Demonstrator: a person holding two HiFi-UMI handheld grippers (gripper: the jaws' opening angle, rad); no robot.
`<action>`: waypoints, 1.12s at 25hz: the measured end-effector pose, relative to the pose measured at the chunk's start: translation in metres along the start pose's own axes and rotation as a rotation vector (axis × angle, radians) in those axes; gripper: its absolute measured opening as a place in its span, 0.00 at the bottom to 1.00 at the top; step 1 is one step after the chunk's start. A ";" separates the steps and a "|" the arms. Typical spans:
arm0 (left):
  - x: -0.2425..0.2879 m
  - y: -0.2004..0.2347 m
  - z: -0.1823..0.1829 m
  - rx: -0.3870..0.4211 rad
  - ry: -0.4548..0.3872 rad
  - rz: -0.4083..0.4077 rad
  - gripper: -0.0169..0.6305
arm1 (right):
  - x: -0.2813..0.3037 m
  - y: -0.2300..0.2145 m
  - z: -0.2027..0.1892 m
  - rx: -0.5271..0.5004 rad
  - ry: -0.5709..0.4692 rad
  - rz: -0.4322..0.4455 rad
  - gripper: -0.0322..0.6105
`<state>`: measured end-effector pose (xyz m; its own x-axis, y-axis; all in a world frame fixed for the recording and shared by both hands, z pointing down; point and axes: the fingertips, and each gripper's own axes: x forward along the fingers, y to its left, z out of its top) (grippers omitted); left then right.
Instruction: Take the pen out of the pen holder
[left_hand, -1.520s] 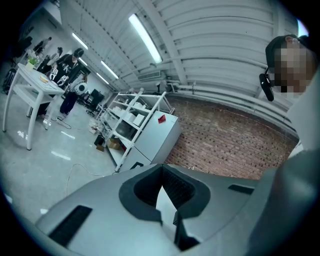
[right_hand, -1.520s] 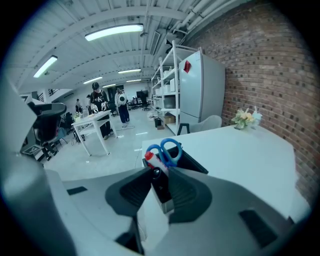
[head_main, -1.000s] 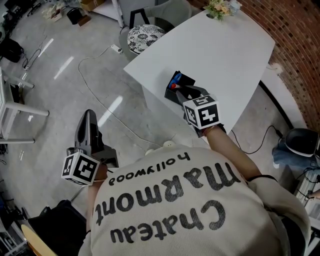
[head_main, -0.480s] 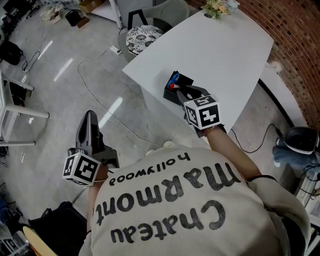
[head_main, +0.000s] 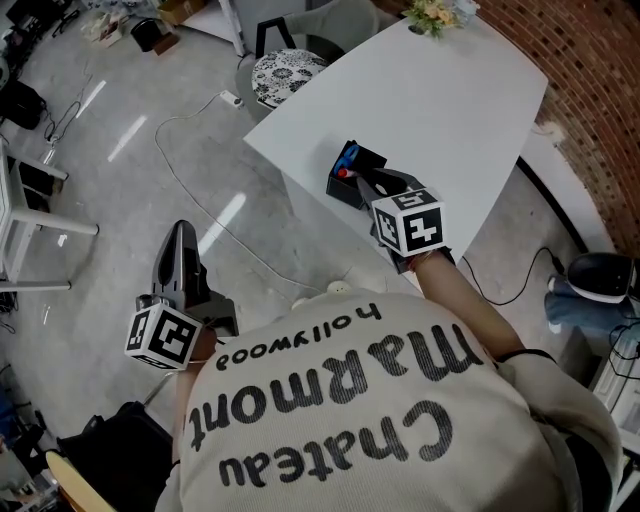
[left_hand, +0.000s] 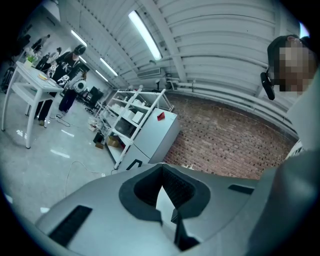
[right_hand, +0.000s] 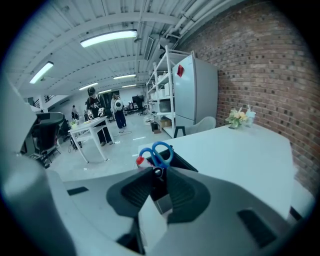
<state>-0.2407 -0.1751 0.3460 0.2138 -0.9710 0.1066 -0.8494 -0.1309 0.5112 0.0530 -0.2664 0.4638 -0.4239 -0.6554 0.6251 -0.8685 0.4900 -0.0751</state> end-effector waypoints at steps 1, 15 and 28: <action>0.000 0.000 0.001 0.000 -0.001 0.000 0.03 | 0.000 -0.001 0.001 0.007 -0.001 0.001 0.19; 0.002 -0.001 0.004 0.002 -0.009 -0.001 0.03 | -0.003 -0.008 0.005 0.026 -0.014 -0.006 0.18; 0.001 -0.002 0.001 0.001 -0.008 0.002 0.03 | -0.006 -0.013 0.005 0.035 -0.024 -0.011 0.17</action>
<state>-0.2397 -0.1757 0.3443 0.2079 -0.9729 0.1010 -0.8502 -0.1287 0.5105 0.0655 -0.2712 0.4571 -0.4202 -0.6740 0.6076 -0.8812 0.4630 -0.0958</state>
